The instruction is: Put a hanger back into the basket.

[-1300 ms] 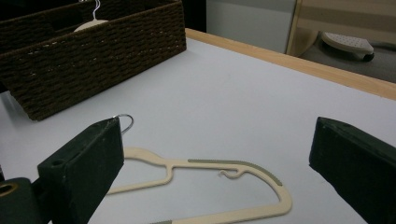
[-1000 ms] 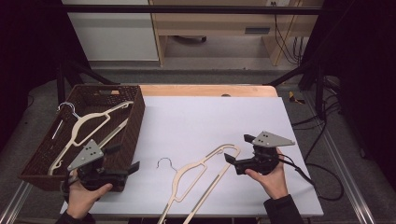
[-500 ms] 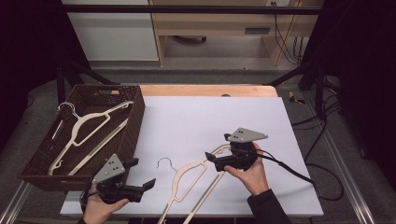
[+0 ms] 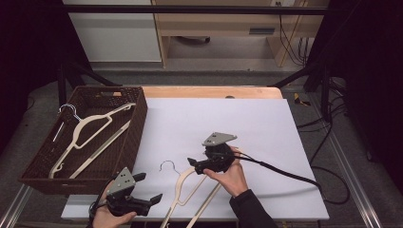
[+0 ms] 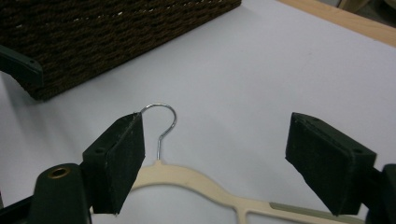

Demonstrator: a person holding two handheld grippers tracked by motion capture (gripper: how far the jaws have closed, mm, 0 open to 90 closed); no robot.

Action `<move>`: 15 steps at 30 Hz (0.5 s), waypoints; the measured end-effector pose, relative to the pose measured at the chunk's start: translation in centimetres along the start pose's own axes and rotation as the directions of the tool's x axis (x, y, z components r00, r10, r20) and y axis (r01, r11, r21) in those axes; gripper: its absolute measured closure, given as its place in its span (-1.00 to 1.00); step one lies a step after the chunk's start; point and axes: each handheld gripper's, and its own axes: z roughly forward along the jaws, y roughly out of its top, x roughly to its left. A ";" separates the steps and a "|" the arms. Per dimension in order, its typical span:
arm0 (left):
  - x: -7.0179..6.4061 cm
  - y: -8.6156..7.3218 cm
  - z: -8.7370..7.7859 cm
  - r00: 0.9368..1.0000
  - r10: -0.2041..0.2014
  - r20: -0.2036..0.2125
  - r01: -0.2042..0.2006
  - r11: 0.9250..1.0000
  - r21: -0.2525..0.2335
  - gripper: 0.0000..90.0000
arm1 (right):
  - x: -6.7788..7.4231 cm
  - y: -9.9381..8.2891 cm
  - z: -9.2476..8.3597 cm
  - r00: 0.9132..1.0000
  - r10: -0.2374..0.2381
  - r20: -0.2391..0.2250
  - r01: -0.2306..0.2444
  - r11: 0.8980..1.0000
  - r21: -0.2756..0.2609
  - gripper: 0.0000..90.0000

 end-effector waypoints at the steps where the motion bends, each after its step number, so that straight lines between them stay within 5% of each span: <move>1: 0.0 -0.1 0.1 1.000 -0.002 0.002 0.002 1.000 0.003 -0.84 | 0.1 -0.1 0.4 1.000 0.008 -0.010 -0.008 1.000 0.005 -0.49; 15: 0.6 -1.1 0.0 1.000 -0.006 -0.016 0.006 1.000 0.014 -0.83 | 1.7 -0.1 5.6 0.998 -0.006 -0.056 0.012 0.994 0.108 -0.15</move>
